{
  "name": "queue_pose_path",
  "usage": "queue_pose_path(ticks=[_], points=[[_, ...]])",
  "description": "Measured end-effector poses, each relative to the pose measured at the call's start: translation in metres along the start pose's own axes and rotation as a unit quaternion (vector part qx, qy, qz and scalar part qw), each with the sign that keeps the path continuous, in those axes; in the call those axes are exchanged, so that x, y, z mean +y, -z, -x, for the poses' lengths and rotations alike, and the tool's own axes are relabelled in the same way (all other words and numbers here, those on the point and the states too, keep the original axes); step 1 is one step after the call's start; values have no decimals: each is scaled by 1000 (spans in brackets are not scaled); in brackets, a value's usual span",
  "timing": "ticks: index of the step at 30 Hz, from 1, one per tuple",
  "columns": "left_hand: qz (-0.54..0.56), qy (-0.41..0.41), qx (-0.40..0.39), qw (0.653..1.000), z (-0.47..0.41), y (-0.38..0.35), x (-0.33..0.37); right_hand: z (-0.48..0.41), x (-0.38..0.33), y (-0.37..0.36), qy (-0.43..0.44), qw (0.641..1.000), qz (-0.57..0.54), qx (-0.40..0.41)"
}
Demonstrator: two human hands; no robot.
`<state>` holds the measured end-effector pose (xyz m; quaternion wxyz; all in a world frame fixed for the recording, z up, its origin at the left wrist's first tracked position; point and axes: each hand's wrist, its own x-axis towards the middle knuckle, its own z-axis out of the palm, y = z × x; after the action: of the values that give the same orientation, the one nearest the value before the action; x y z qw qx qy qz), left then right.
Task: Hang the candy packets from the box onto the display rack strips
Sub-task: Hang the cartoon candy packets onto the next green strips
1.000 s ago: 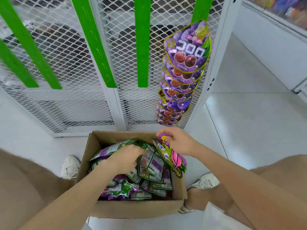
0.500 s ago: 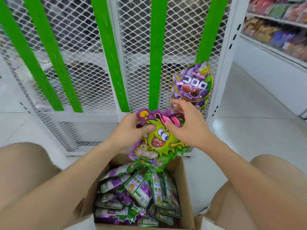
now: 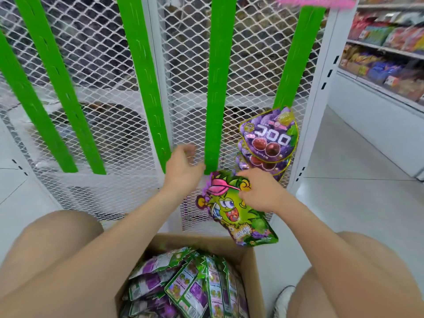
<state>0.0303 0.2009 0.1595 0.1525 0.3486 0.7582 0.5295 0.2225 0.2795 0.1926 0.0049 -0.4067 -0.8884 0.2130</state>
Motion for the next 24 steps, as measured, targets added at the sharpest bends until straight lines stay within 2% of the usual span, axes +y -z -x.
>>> queue_pose_path(ticks=[8,12,14,16,20,24], points=[[-92,6,174,980,-16,-62,9,-36,5,2,-68,996,36,49],[-87,-14,208,974,-16,-68,1,-36,11,8,-45,998,41,29],[-61,-27,204,977,-15,-67,-3,-32,12,13,1,999,38,5],[-46,-37,185,981,-14,-63,-7,-25,9,16,25,999,31,1],[-37,-35,66,997,-8,-45,-13,-15,9,13,13,1000,20,17],[21,66,-77,995,2,-18,-14,-4,7,4,10,1000,6,21]])
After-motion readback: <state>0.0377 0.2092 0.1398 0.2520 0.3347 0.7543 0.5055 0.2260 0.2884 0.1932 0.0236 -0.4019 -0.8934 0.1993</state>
